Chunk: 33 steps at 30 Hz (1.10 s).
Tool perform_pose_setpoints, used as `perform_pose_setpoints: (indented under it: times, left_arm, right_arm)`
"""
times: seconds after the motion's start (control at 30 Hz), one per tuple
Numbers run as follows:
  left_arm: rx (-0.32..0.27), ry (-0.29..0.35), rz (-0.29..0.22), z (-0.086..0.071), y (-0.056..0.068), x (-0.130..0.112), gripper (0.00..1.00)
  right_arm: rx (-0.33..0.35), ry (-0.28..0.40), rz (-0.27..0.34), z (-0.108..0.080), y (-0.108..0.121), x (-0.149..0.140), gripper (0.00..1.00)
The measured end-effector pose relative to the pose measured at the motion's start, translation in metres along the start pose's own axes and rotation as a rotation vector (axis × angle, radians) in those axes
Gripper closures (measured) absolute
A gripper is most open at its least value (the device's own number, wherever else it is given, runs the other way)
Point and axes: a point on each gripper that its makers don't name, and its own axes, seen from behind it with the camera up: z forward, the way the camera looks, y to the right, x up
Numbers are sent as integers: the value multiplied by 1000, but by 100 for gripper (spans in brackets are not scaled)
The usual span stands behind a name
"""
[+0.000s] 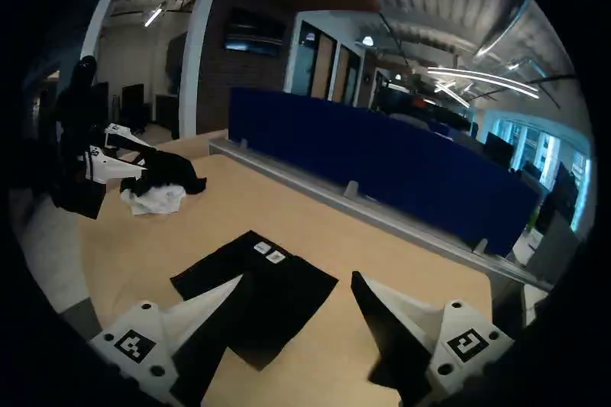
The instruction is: Fold towel
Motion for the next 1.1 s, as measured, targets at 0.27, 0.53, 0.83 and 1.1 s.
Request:
perform_pose_setpoints:
  times: [0.27,0.53,0.83,1.1]
  left_arm:
    - [-36,-61,11,17,12,-38,10]
    - [-78,-129,28,38,28,-85,10]
    - [-129,-203,43,55,44,-137,10]
    - [-164,-285,55,68,52,-186,10]
  right_arm:
    - [15,-54,8,21,-10,-35,0]
    - [28,-109,24,45,-19,-76,0]
    - [49,-162,44,68,-31,-122,0]
    - [83,-231,38,81,-45,-166,0]
